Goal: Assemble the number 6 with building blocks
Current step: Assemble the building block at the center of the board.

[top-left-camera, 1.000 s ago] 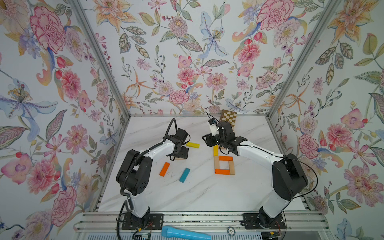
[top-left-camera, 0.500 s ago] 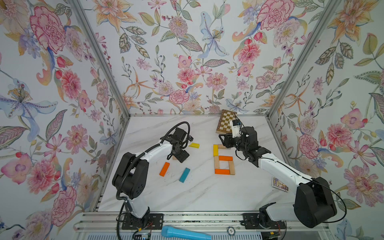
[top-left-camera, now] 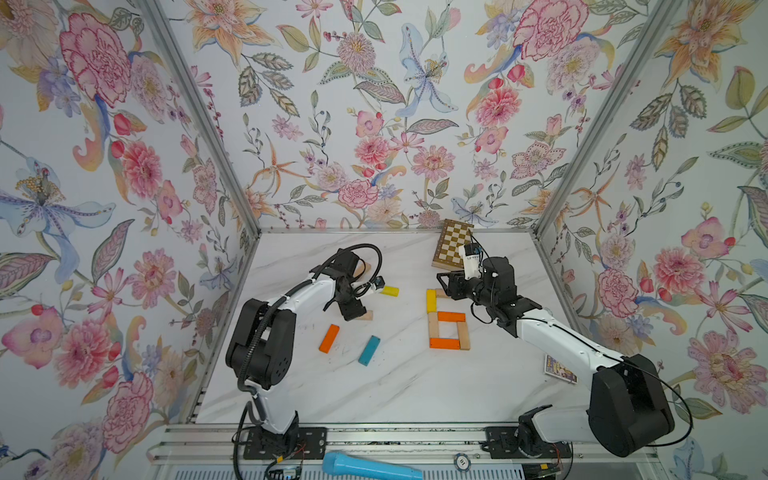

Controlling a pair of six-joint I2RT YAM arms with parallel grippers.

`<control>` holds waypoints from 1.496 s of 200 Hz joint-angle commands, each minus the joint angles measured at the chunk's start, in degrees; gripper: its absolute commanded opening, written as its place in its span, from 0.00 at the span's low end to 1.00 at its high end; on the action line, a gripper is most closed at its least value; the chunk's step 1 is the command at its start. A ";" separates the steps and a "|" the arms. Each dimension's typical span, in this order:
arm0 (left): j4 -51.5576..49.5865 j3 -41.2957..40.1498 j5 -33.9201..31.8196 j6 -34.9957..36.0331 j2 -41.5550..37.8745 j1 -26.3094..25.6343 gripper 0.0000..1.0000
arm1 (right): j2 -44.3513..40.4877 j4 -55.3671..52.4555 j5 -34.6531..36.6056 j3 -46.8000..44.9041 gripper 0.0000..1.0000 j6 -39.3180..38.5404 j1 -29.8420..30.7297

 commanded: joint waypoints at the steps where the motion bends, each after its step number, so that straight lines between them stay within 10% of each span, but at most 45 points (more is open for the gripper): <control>1: -6.21 3.44 3.56 3.65 3.97 0.31 0.81 | -2.20 1.95 -1.06 -1.18 0.54 0.78 0.35; 72: -7.34 4.33 5.55 1.05 8.15 0.09 0.73 | -1.04 1.50 -1.51 -0.70 0.54 0.12 0.62; 117: -8.08 5.40 5.27 -3.52 10.60 0.07 0.48 | -1.08 0.77 -1.56 -0.06 0.54 -0.59 0.57; 176: -3.48 7.54 3.71 -26.62 8.52 0.11 0.22 | -2.52 0.46 0.59 -0.31 0.54 -1.30 0.45; 299: -4.36 14.75 -1.15 -49.92 17.85 1.74 0.25 | -0.09 -1.15 3.31 1.28 0.54 -0.63 2.89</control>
